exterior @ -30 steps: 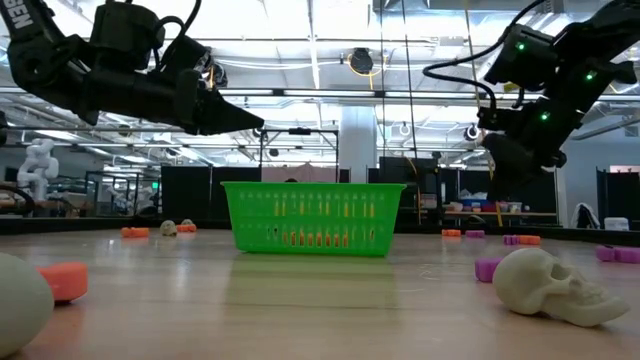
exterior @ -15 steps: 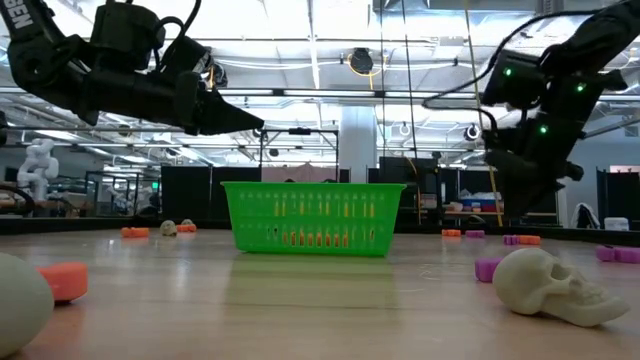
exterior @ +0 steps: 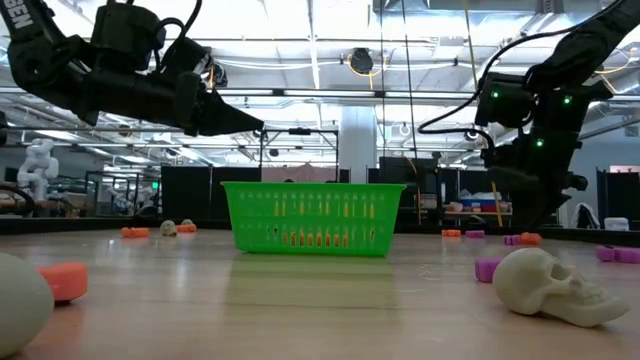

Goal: Sort Halloween decoration
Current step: Put the orange skeleton toy into the green bin, then put the purple skeleton toy into the blue bin

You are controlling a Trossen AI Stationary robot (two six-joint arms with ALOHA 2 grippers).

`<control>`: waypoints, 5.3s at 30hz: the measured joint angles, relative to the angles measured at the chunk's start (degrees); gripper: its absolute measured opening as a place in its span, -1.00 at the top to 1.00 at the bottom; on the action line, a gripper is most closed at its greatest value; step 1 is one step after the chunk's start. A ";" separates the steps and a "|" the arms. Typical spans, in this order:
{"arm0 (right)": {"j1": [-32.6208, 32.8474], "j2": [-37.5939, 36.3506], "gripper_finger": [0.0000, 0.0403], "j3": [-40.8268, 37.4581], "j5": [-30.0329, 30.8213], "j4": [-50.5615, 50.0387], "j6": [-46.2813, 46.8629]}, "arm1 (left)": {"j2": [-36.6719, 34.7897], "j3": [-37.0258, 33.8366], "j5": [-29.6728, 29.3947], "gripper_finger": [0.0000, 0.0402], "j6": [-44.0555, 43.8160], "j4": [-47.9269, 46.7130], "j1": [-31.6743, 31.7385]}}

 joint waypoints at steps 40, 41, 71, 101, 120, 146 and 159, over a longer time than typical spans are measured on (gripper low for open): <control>1.64 6.78 0.16 5.14 -9.31 -4.98 -12.49 | 0.01 0.02 1.20 1.00 -0.04 -0.79 -0.02; 1.64 7.34 0.18 5.19 -9.32 -4.98 -12.74 | 0.01 0.02 1.20 1.00 -0.04 -0.79 -0.02; 16.45 -1.76 0.95 13.28 -8.01 -7.78 -8.84 | 0.01 0.02 1.42 1.00 0.02 -0.73 0.00; 31.58 35.90 0.94 38.56 -4.96 15.56 -16.48 | 0.01 0.02 1.44 1.00 0.04 -1.98 0.00; 33.45 34.52 0.36 43.94 4.51 11.88 -21.46 | 0.01 0.02 3.65 1.00 0.04 -2.64 -0.02; 31.66 3.51 1.00 7.21 8.70 47.28 -33.12 | -0.01 11.53 7.89 1.00 0.04 -30.28 -5.98; 24.82 -7.36 1.00 6.84 8.64 42.86 -42.44 | -0.01 34.47 -3.42 1.00 -20.11 -80.19 -28.08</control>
